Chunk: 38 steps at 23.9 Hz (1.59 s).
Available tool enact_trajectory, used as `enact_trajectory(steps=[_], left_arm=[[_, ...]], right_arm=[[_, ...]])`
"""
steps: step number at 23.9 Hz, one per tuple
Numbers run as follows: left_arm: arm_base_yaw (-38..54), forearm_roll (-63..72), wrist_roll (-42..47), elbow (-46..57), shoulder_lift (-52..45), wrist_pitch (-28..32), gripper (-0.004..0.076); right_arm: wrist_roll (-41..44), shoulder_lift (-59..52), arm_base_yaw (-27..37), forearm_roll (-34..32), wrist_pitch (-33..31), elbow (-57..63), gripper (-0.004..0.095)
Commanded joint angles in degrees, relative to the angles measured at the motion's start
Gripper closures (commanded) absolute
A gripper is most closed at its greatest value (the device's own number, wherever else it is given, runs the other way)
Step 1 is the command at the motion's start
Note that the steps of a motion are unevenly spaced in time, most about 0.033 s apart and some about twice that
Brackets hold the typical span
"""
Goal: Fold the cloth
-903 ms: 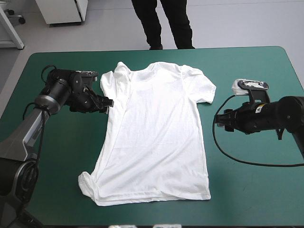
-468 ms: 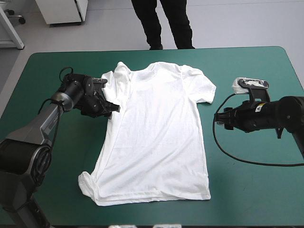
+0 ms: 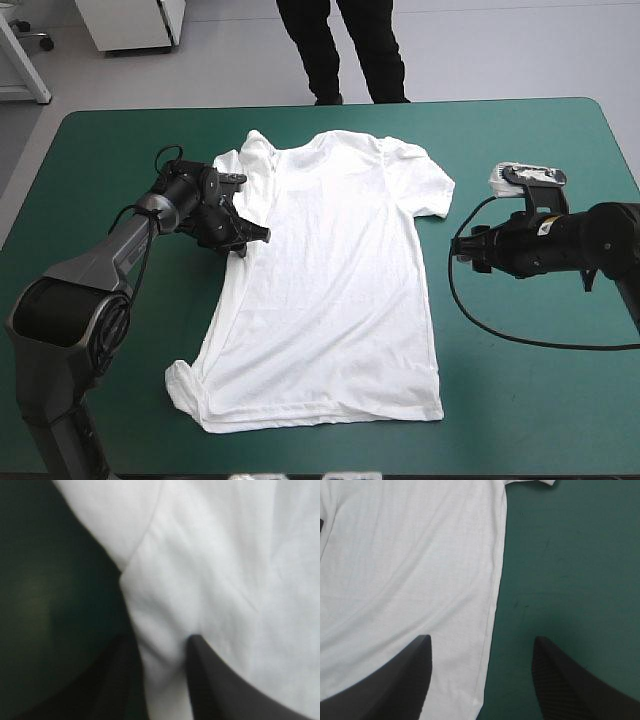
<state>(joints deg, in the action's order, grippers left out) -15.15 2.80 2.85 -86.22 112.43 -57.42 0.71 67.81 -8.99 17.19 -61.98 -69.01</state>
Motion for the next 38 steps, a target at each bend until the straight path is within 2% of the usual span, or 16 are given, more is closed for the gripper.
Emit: enact_trajectory(steps=[1, 8, 15, 17, 20, 24, 28, 32, 38], left_arm=[[-0.3, 0.4, 0.5, -0.1, -0.4, 2.4, 0.0733], [-0.2, 0.0, 0.2, -1.1, -0.6, 2.5, 0.0733], [-0.2, -0.5, 0.2, -1.1, -0.6, 2.5, 0.0733], [-0.2, -0.8, 0.2, -1.1, -0.6, 2.5, 0.0733], [-0.2, -1.6, 0.2, -1.1, -0.6, 2.1, 0.0733], [-0.1, -2.4, 0.2, -1.1, -0.6, 2.1, 0.0733], [-0.1, -2.4, 0.3, -1.1, -0.6, 2.3, 0.0733], [-0.1, -2.4, 0.3, -1.1, -0.6, 2.4, 0.0733], [-0.1, -2.4, 0.3, -1.1, -0.6, 2.5, 0.0733]], right_arm=[[-0.7, -0.9, 0.4, 0.7, 2.1, -1.8, 0.0355], [-0.7, 0.6, 0.4, -0.7, 0.8, -2.4, 0.0354], [-4.5, 12.6, -0.1, -1.2, -1.4, -9.8, 0.0354], [-5.2, 17.3, -3.1, -2.6, -1.7, -12.4, 0.0354], [-0.7, 23.8, -9.3, -10.4, 3.0, -13.9, 0.0354], [0.8, 30.6, -9.9, -8.7, 6.7, -17.6, 0.0355], [1.3, 36.9, -9.9, -9.3, 6.6, -21.7, 0.0356], [1.0, 41.3, -9.9, -9.2, 6.6, -23.7, 0.0440], [0.8, 45.3, -9.9, -7.5, 6.6, -23.8, 0.0449]])
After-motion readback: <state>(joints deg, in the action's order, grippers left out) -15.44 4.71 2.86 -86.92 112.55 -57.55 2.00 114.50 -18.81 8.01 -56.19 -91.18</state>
